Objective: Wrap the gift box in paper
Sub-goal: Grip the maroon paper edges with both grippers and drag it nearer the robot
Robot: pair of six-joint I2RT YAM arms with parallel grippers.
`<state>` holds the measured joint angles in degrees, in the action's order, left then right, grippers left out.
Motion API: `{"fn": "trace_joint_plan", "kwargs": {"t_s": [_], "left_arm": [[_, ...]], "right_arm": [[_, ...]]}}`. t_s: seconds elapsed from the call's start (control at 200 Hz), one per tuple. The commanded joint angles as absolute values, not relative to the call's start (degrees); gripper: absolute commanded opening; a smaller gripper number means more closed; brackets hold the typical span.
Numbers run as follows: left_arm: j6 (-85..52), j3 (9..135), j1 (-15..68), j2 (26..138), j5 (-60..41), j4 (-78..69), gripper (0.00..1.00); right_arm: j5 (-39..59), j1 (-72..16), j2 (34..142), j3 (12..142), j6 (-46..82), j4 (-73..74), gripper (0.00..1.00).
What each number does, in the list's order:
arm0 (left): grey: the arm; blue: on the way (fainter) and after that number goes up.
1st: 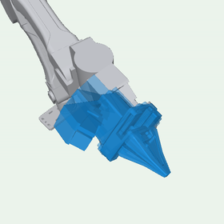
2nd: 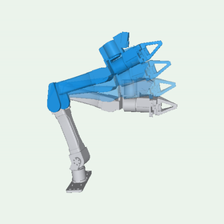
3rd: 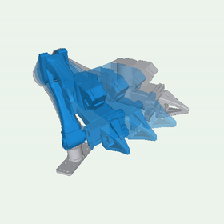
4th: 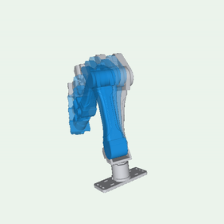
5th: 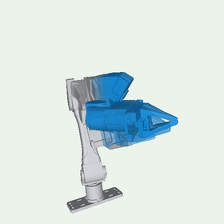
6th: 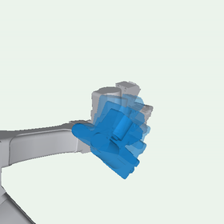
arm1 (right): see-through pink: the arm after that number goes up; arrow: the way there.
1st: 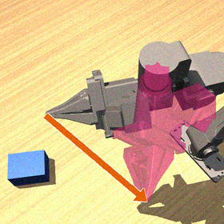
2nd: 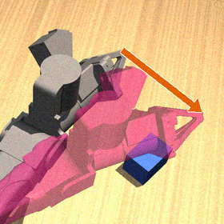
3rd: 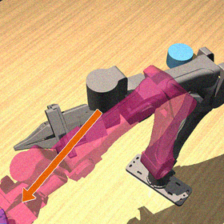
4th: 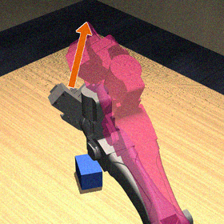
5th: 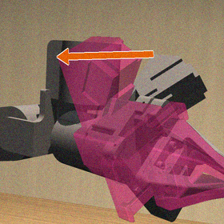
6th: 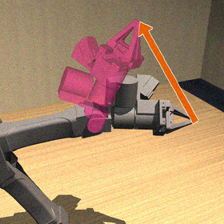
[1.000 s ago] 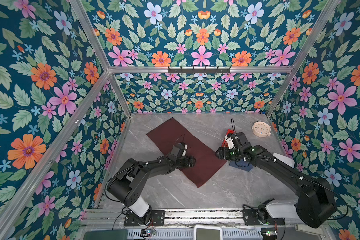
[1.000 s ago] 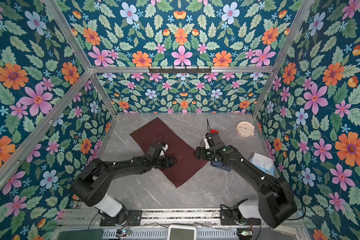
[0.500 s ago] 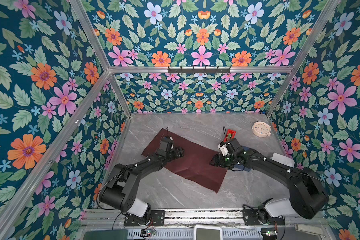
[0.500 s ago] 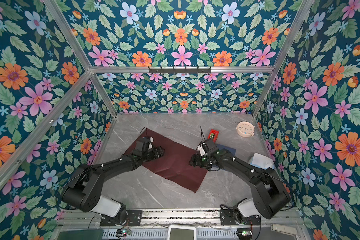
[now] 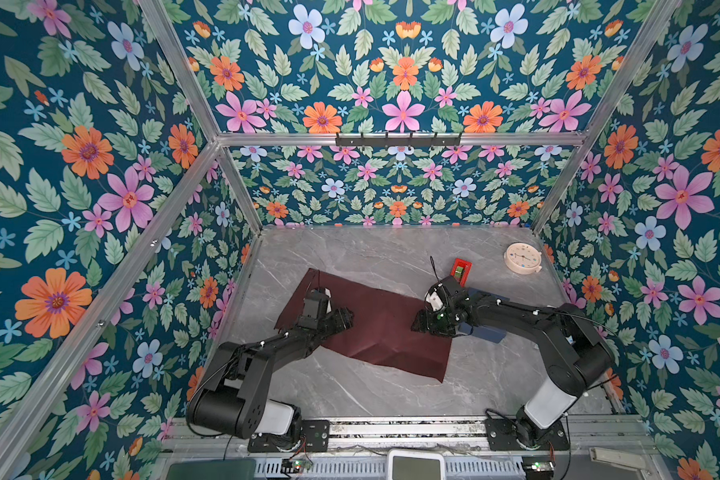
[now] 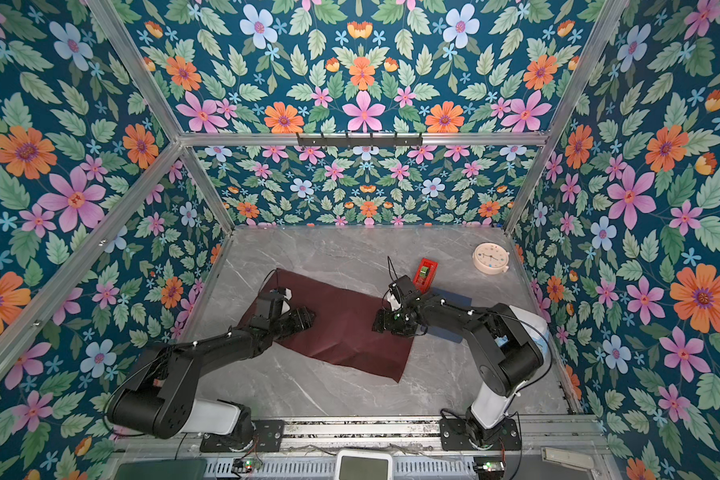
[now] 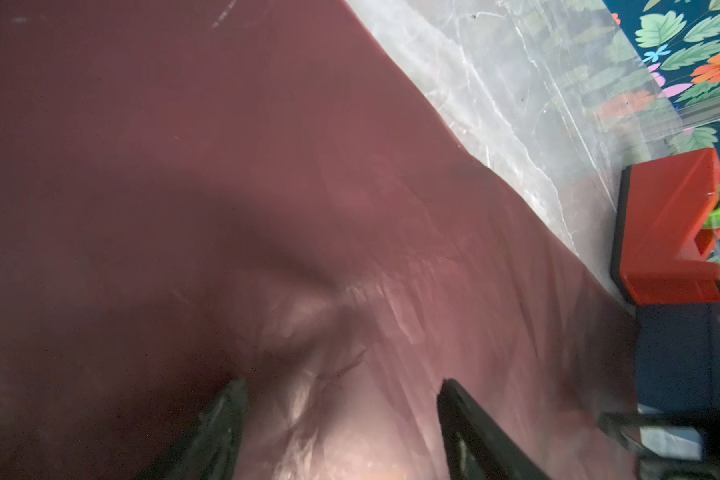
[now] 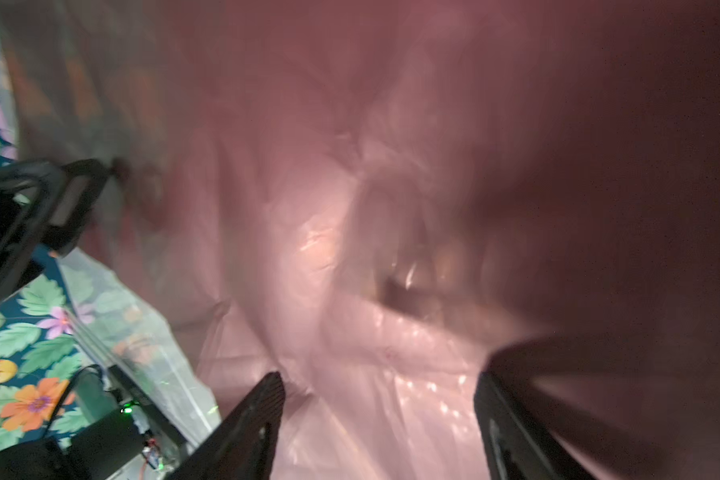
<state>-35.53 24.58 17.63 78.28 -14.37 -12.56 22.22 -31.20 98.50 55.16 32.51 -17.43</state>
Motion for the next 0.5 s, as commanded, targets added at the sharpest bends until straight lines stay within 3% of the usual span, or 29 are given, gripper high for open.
{"fn": "trace_joint_plan", "kwargs": {"t_s": [0.0,0.27,0.415,0.495], "left_arm": [[-39.12,20.52,17.67,73.73,-14.78,-3.79,0.76],[-40.85,20.93,17.75,62.02,-19.12,1.05,0.76],[-41.37,25.01,18.82,60.23,-20.67,-0.71,0.76],[-41.99,28.59,24.09,62.44,-18.60,-5.22,0.76]], "right_arm": [[20.92,-30.96,100.15,56.86,29.68,-20.43,0.74],[22.37,-28.87,99.25,63.26,24.11,-25.48,0.74],[21.01,-24.91,90.87,63.52,21.89,-28.81,0.76],[19.84,-20.30,85.25,61.10,22.53,-29.82,0.78]]}}
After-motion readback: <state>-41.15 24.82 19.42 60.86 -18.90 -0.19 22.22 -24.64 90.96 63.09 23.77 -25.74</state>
